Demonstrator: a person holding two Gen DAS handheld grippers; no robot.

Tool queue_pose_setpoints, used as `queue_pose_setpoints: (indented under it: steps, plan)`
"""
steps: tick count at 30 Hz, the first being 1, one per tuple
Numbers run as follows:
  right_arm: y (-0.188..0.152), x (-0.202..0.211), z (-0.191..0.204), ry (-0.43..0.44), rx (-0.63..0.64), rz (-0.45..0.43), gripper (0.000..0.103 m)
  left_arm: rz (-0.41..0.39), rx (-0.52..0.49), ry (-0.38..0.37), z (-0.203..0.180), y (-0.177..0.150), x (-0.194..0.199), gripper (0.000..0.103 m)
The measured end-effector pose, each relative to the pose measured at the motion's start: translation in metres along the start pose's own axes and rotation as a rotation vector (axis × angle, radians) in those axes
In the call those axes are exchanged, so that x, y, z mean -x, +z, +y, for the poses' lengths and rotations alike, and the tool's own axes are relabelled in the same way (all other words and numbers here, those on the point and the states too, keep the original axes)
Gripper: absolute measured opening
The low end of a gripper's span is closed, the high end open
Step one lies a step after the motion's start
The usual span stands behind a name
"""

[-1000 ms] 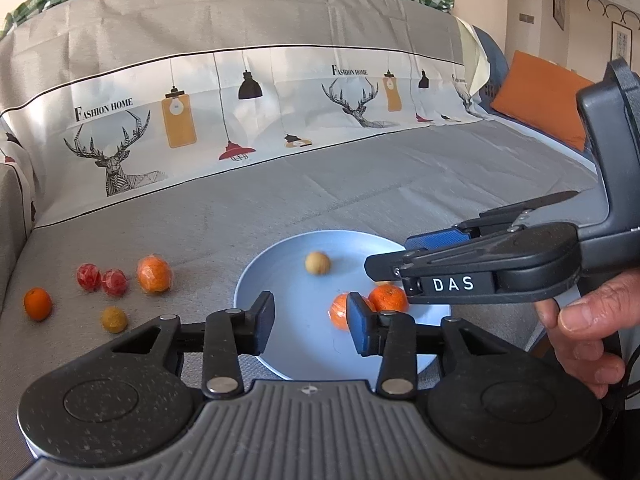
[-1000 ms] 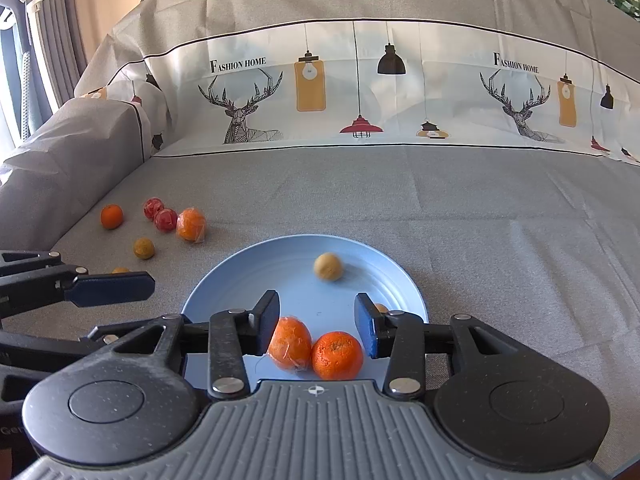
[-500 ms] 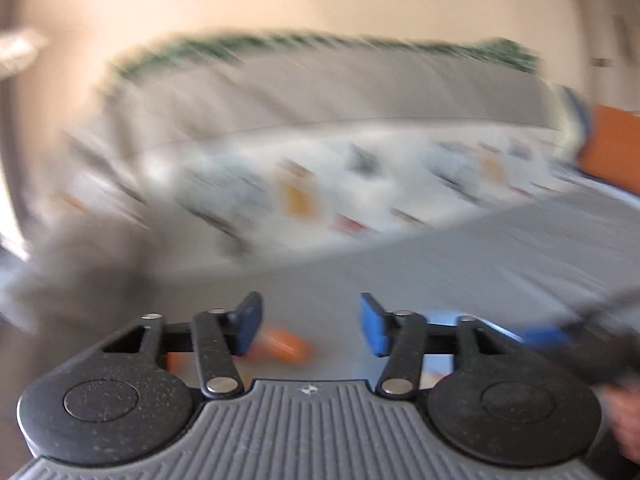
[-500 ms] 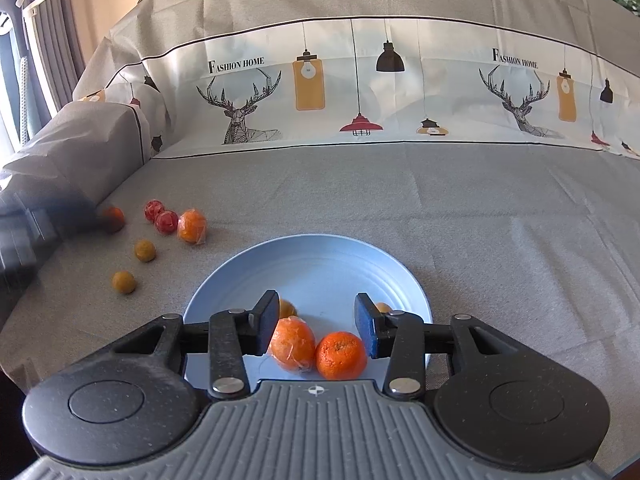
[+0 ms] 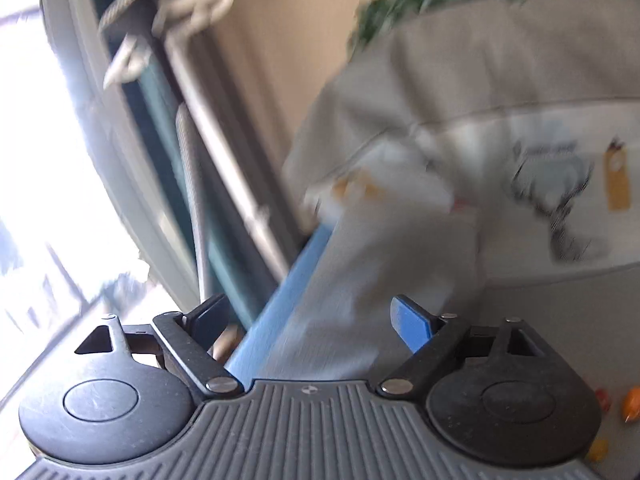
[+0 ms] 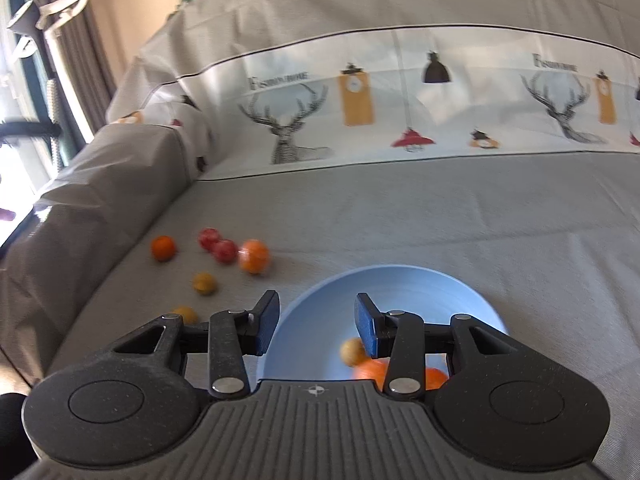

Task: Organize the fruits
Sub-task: 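Move both grippers back toward the remaining fruit pile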

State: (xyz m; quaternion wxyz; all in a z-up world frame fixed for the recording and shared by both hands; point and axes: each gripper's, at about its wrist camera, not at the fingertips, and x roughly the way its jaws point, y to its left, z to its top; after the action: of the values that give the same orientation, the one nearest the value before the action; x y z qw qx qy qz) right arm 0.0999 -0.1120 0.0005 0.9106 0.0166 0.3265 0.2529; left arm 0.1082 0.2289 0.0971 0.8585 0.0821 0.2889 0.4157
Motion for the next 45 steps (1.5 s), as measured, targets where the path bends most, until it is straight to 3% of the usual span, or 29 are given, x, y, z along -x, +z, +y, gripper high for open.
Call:
queue_pose_setpoints:
  steps: [1, 2, 4, 6, 8, 10, 12, 13, 14, 15, 16, 18, 22, 23, 24, 26, 27, 30, 36, 43, 45]
  plan:
    - [0.002, -0.001, 0.003, 0.010, 0.003, 0.000, 0.044, 0.028, 0.037, 0.045, 0.006, -0.005, 0.004, 0.090]
    - [0.003, -0.002, 0.006, 0.019, 0.005, 0.000, 0.044, -0.009, 0.067, 0.085, 0.013, -0.012, 0.017, 0.090]
    - [0.007, -0.004, 0.012, 0.035, 0.007, -0.002, 0.044, -0.183, 0.088, 0.086, 0.008, -0.018, 0.063, 0.093]
    - [0.010, -0.007, 0.016, 0.046, 0.006, -0.005, 0.044, -0.328, 0.062, -0.062, -0.012, -0.028, 0.100, 0.096]
    - [0.013, -0.014, 0.018, 0.051, 0.004, -0.001, 0.044, -0.345, 0.040, -0.265, -0.038, -0.039, 0.112, 0.096]
    - [0.015, -0.022, 0.018, 0.044, -0.005, 0.013, 0.044, -0.305, 0.037, -0.418, -0.064, -0.055, 0.110, 0.079]
    - [0.018, -0.029, 0.017, 0.039, -0.026, 0.021, 0.044, -0.193, 0.041, -0.511, -0.084, -0.072, 0.091, 0.022]
    - [0.020, -0.032, 0.016, 0.034, -0.035, 0.021, 0.044, -0.131, 0.078, -0.558, -0.087, -0.086, 0.080, 0.011]
    - [0.021, -0.034, 0.015, 0.028, -0.041, 0.021, 0.044, -0.071, 0.125, -0.595, -0.090, -0.102, 0.069, 0.007]
    - [0.022, -0.037, 0.014, 0.025, -0.048, 0.020, 0.044, 0.002, 0.153, -0.616, -0.093, -0.118, 0.056, 0.007]
    - [0.023, -0.039, 0.013, 0.026, -0.054, 0.018, 0.038, 0.125, 0.171, -0.635, -0.095, -0.119, 0.039, 0.007]
    - [0.027, -0.046, 0.014, 0.032, -0.053, 0.017, 0.026, 0.126, 0.240, -0.684, -0.085, -0.119, 0.018, 0.008]
    - [0.035, -0.069, 0.022, 0.059, -0.035, 0.032, 0.026, 0.295, 0.256, -0.687, -0.091, -0.130, -0.009, 0.009]
    - [0.038, -0.076, 0.025, 0.068, -0.029, 0.040, 0.026, 0.307, 0.268, -0.689, -0.090, -0.131, -0.014, 0.012]
    - [0.040, -0.084, 0.028, 0.077, -0.025, 0.053, 0.026, 0.309, 0.279, -0.692, -0.089, -0.130, -0.018, 0.017]
    - [0.043, -0.100, 0.032, 0.086, -0.021, 0.073, 0.028, 0.315, 0.289, -0.706, -0.092, -0.125, -0.021, 0.039]
    - [0.045, -0.108, 0.033, 0.086, -0.021, 0.082, 0.031, 0.314, 0.288, -0.712, -0.095, -0.125, -0.019, 0.045]
    - [0.050, -0.133, 0.038, 0.093, -0.027, 0.108, 0.047, 0.299, 0.258, -0.718, -0.103, -0.126, -0.017, 0.046]
    - [0.057, -0.172, 0.045, 0.087, -0.009, 0.159, 0.055, 0.303, 0.195, -0.723, -0.118, -0.123, -0.015, 0.046]
    - [0.051, -0.202, 0.050, 0.042, 0.033, 0.241, 0.055, 0.296, 0.128, -0.700, -0.133, -0.122, -0.017, 0.046]
    - [0.048, -0.206, 0.051, 0.041, 0.037, 0.251, 0.054, 0.288, 0.110, -0.702, -0.136, -0.122, -0.016, 0.041]
